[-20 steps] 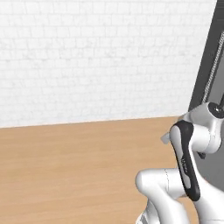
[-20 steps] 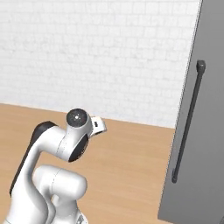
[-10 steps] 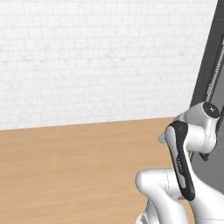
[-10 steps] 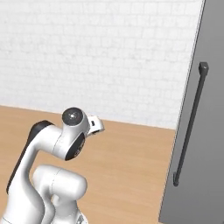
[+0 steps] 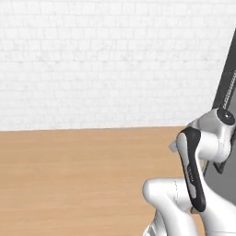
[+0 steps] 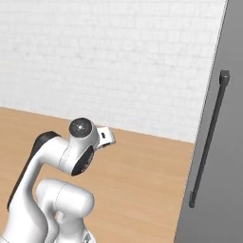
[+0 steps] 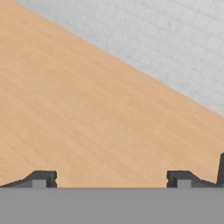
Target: Place one lemon and one chicken drumstick in each tupperware on the nearby counter, to pack two identical lunches.
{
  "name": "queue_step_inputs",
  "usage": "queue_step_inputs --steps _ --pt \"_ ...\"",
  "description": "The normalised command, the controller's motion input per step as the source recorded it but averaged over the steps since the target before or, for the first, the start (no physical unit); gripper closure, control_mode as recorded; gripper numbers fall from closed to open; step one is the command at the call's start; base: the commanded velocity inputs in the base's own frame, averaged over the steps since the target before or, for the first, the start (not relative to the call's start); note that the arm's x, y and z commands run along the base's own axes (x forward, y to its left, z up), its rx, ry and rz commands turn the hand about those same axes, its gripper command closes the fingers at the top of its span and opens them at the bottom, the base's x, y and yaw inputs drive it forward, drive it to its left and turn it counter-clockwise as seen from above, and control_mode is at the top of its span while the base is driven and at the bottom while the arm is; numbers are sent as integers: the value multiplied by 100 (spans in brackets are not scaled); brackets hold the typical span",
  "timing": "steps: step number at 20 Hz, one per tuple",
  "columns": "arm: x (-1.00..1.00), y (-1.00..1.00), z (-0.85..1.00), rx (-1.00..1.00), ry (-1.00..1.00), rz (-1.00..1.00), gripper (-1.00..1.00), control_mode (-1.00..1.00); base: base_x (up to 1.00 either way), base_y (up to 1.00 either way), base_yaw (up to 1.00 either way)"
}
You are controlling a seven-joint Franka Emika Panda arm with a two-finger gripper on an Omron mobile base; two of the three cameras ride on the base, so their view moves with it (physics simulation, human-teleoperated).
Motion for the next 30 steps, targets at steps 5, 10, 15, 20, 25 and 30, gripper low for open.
queue_step_inputs --steps 5,10,15,20,25,30 --pt "0 0 0 0 0 0 -100 100 -7 -78 59" --pt "0 0 0 0 0 0 -100 100 100 22 21" --pt "0 0 0 0 0 0 -100 100 100 69 0" --pt "0 0 0 0 0 0 -100 100 100 65 -32" --pt "0 0 0 0 0 0 -100 100 58 45 -88" --pt "0 0 0 0 0 0 -100 100 67 68 -83"
